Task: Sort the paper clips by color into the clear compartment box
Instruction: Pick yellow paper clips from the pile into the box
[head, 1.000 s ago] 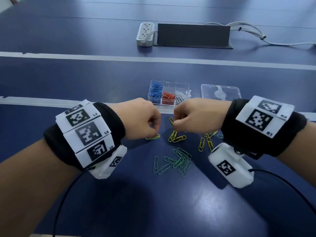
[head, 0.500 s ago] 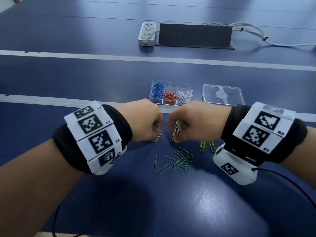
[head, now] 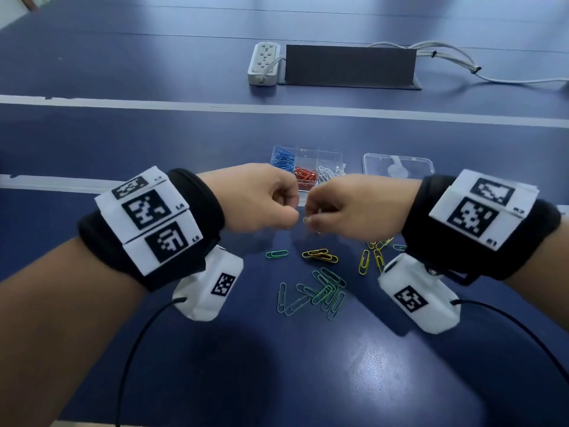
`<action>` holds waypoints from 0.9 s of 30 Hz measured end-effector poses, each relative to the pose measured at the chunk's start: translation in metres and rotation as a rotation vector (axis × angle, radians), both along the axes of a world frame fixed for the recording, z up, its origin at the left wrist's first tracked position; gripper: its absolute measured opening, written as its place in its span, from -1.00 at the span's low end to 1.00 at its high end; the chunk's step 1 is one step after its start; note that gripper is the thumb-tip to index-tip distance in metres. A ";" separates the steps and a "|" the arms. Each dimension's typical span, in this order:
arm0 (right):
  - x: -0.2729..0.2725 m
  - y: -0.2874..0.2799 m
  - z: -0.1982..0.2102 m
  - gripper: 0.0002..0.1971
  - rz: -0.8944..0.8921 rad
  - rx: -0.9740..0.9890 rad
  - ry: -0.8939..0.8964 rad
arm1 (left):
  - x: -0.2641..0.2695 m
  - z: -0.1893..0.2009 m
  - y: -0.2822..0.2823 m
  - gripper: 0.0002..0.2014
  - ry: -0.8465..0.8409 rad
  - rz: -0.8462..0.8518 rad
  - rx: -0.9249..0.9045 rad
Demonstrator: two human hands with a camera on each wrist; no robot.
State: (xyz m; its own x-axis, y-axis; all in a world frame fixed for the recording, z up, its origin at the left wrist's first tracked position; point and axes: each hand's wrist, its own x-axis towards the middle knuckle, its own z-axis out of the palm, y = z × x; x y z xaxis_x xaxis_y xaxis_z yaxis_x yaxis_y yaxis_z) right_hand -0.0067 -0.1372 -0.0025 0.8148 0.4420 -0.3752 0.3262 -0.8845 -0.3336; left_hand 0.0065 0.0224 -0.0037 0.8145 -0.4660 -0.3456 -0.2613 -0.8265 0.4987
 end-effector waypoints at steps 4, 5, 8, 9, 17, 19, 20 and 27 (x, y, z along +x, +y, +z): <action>0.021 -0.011 0.005 -0.83 -0.152 0.165 0.120 | 0.017 -0.001 -0.004 -0.88 -0.010 0.051 -0.076; 0.027 -0.014 0.005 -0.82 -0.215 0.245 0.164 | 0.022 -0.001 -0.006 -0.86 -0.032 0.061 -0.084; 0.044 -0.020 0.006 -0.79 -0.346 0.394 0.181 | 0.038 0.001 -0.013 -0.81 -0.116 0.094 -0.084; 0.049 -0.020 0.007 -0.77 -0.372 0.429 0.174 | 0.044 0.002 -0.016 -0.80 -0.147 0.107 -0.079; 0.086 -0.008 0.007 -0.71 -0.478 0.364 0.042 | 0.075 0.006 -0.043 -0.74 -0.313 0.203 -0.026; 0.090 -0.004 0.007 -0.71 -0.473 0.305 0.024 | 0.079 0.005 -0.045 -0.66 -0.291 0.217 -0.045; 0.092 -0.002 0.007 -0.71 -0.476 0.291 0.022 | 0.080 0.004 -0.045 -0.63 -0.276 0.227 -0.058; 0.105 0.004 0.011 -0.78 -0.489 0.199 0.035 | 0.077 0.006 -0.040 -0.48 -0.123 0.326 -0.206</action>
State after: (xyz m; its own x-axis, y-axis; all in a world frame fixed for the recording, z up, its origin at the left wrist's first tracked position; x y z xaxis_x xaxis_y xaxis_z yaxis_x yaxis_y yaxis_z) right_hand 0.0988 -0.1331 0.0087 0.9322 0.0791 -0.3533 -0.1227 -0.8491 -0.5138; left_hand 0.0838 -0.0178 0.0020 0.9605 -0.2259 -0.1625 -0.0701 -0.7616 0.6442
